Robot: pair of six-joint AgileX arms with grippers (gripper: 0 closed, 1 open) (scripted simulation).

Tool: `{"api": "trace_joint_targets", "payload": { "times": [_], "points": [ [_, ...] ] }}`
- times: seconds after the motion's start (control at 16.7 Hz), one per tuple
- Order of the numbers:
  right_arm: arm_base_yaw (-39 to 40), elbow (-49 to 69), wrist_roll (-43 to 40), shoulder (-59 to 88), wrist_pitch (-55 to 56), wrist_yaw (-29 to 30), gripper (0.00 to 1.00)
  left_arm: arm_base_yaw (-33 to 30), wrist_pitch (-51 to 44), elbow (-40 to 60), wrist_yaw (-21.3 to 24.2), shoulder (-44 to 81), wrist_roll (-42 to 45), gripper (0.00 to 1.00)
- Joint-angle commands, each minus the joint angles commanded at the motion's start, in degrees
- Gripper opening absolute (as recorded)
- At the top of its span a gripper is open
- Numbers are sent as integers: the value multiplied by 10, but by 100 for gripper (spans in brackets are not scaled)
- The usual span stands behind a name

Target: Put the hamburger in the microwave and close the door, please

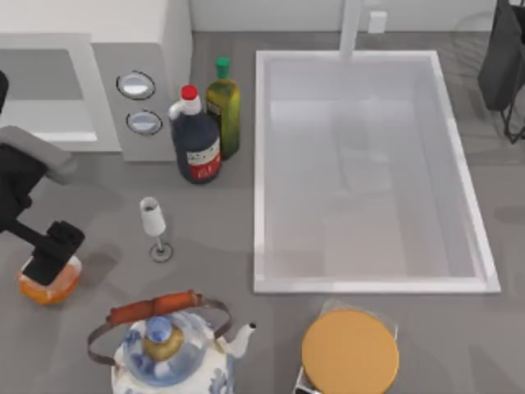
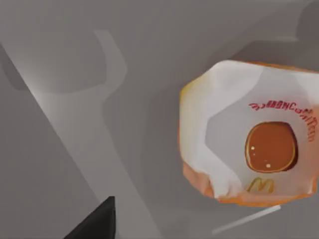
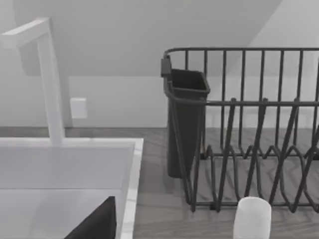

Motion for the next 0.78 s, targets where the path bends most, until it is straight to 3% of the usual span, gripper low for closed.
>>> {"api": "trace_joint_targets", "payload": {
  "times": [0.3,0.78],
  "points": [
    [0,0,0,0,0,0,100,-7,-75,85,-1,98,43,100],
    [0,0,0,0,0,0,100,-6,-56,74,-1,109,46,100]
  ]
}}
